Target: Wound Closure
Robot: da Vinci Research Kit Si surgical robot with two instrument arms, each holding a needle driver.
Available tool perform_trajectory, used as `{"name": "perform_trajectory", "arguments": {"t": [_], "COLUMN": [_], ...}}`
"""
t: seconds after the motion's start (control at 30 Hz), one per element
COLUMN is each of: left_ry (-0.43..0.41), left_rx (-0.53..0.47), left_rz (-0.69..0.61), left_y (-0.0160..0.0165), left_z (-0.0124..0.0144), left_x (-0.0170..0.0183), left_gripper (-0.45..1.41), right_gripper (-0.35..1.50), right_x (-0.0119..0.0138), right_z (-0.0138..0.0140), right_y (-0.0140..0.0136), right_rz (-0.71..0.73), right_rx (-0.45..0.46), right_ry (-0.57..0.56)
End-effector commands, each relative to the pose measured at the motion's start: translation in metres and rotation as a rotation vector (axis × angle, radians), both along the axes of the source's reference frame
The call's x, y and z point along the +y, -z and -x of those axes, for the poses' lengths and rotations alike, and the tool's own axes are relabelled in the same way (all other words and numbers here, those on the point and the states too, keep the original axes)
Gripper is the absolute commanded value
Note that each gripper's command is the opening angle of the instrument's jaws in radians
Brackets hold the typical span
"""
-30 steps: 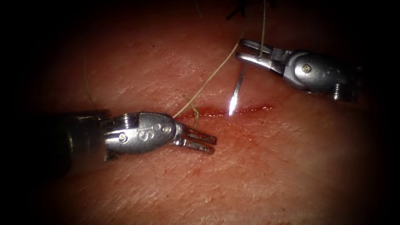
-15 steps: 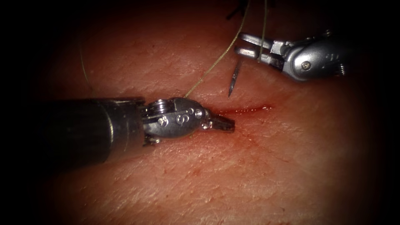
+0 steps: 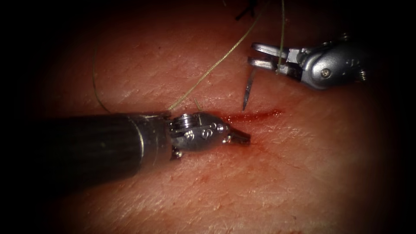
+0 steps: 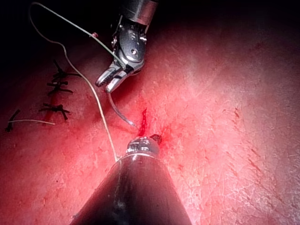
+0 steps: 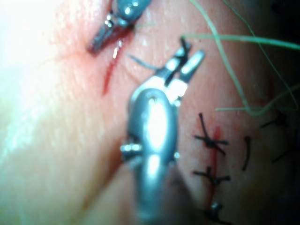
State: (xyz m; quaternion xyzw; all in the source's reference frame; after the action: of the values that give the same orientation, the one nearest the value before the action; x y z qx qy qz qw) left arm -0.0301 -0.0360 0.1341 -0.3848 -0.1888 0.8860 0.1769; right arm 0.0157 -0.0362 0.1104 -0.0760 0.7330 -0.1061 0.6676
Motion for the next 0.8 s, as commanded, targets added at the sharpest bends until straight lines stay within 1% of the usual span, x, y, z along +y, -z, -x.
{"name": "perform_trajectory", "arguments": {"t": [0.03, 0.17, 0.33, 0.5, 0.67, 0.8], "left_ry": [-0.002, -0.004, -0.005, -0.003, -0.008, -0.009], "left_rx": [0.002, 0.011, 0.015, 0.019, 0.019, 0.019], "left_rz": [0.000, -0.002, -0.003, -0.008, -0.009, -0.009], "left_y": [-0.0006, -0.0009, -0.0013, -0.0017, -0.0017, -0.0017], "left_z": [0.0004, 0.0002, -0.0001, -0.0005, -0.0010, -0.0011], "left_x": [0.0001, -0.0004, -0.0008, -0.0009, -0.0010, -0.0010], "left_gripper": [-0.13, -0.13, -0.15, -0.16, -0.20, -0.23], "right_gripper": [-0.35, -0.35, -0.35, -0.35, -0.35, -0.35], "right_x": [0.0004, 0.0002, 0.0002, 0.0000, 0.0001, 0.0000], "right_z": [-0.0008, -0.0010, -0.0012, -0.0018, -0.0022, -0.0022], "right_y": [-0.0004, -0.0003, -0.0004, -0.0007, -0.0009, -0.0010], "right_rz": [0.004, 0.036, 0.084, 0.127, 0.171, 0.212], "right_rx": [-0.001, -0.018, -0.022, -0.049, -0.060, -0.045], "right_ry": [0.015, 0.057, 0.068, 0.079, 0.068, 0.051]}}
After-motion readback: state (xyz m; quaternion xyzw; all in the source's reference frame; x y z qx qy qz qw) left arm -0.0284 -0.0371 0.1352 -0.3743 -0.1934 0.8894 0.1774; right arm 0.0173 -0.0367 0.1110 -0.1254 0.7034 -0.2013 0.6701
